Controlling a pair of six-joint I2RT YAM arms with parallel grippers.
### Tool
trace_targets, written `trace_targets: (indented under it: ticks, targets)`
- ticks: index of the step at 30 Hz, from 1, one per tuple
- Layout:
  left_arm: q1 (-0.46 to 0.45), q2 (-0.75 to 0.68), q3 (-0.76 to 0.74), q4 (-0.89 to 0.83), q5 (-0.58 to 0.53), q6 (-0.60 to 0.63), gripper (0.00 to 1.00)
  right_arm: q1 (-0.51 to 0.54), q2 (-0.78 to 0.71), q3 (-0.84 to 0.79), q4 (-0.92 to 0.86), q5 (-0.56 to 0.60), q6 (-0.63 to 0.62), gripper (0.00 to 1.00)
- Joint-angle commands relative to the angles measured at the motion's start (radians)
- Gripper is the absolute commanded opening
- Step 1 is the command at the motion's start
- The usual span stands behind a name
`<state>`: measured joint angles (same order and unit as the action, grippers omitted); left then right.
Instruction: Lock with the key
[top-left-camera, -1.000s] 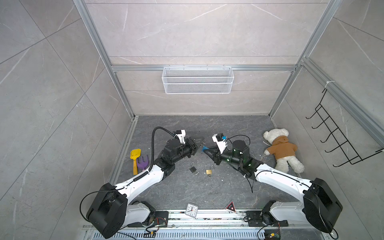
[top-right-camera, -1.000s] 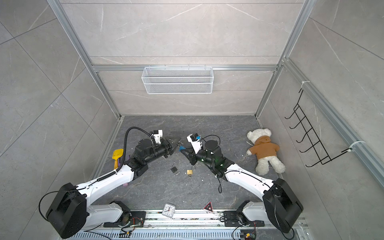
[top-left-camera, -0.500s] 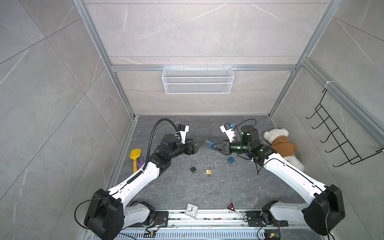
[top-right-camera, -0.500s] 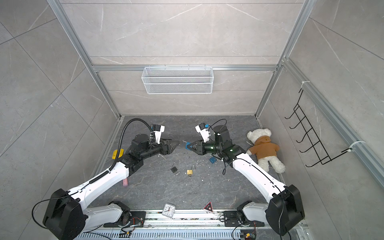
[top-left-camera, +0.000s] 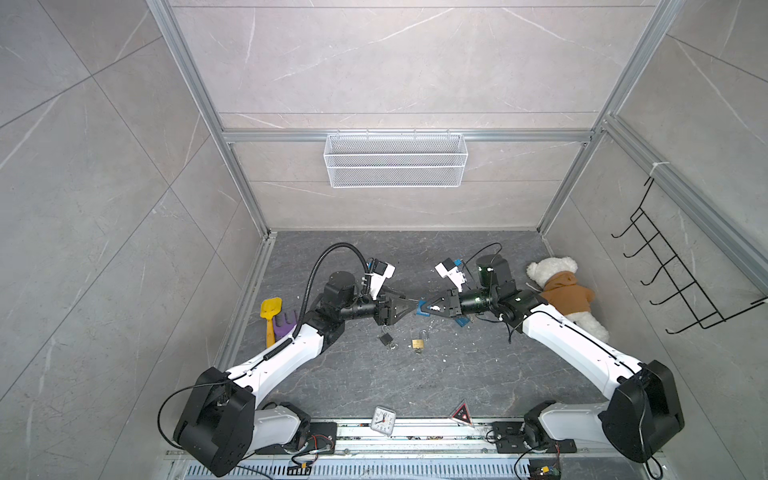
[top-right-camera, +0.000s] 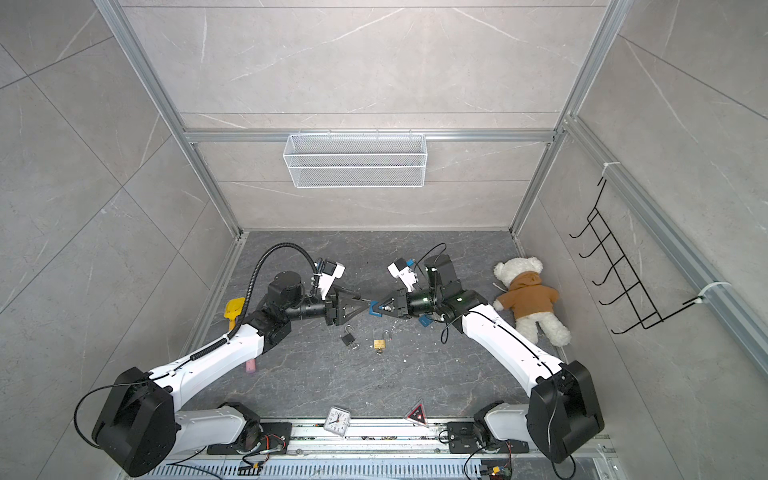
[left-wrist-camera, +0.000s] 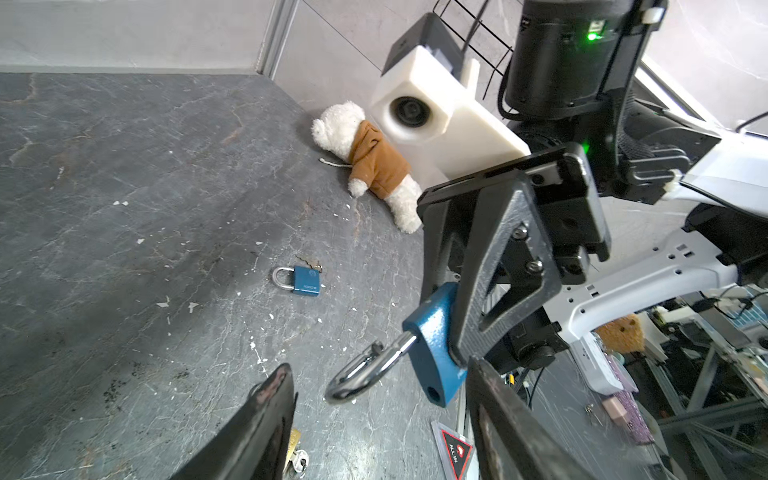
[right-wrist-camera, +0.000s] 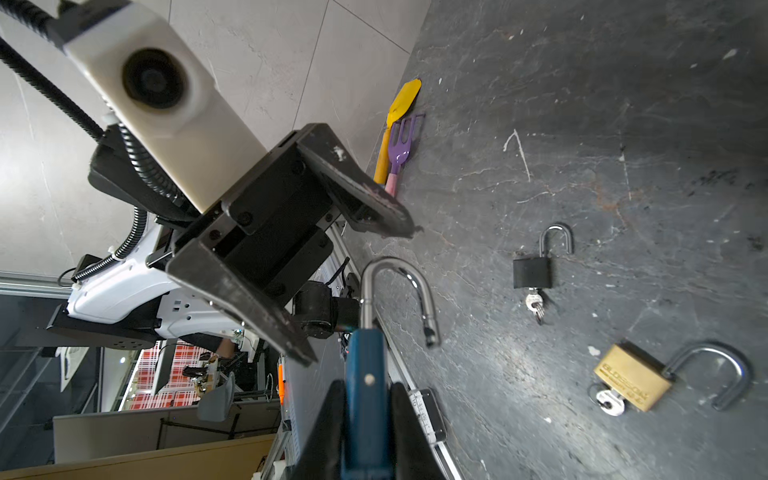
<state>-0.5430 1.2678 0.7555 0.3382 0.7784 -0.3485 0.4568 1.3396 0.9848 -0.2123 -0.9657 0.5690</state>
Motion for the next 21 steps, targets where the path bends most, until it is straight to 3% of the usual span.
trace_targets:
  ticks: [1, 15, 21]
  targets:
    - [0.002, 0.006, 0.002, 0.069, 0.071, 0.016, 0.65, -0.003, -0.003, -0.005, 0.042, -0.039, 0.004, 0.00]
    - [0.004, 0.028, -0.016, 0.109, 0.082, -0.045, 0.49, -0.016, -0.019, -0.020, 0.053, -0.043, -0.010, 0.00]
    - [0.005, 0.026, -0.012, 0.100, 0.093, -0.080, 0.37, -0.031, -0.026, -0.050, 0.102, -0.069, -0.024, 0.00]
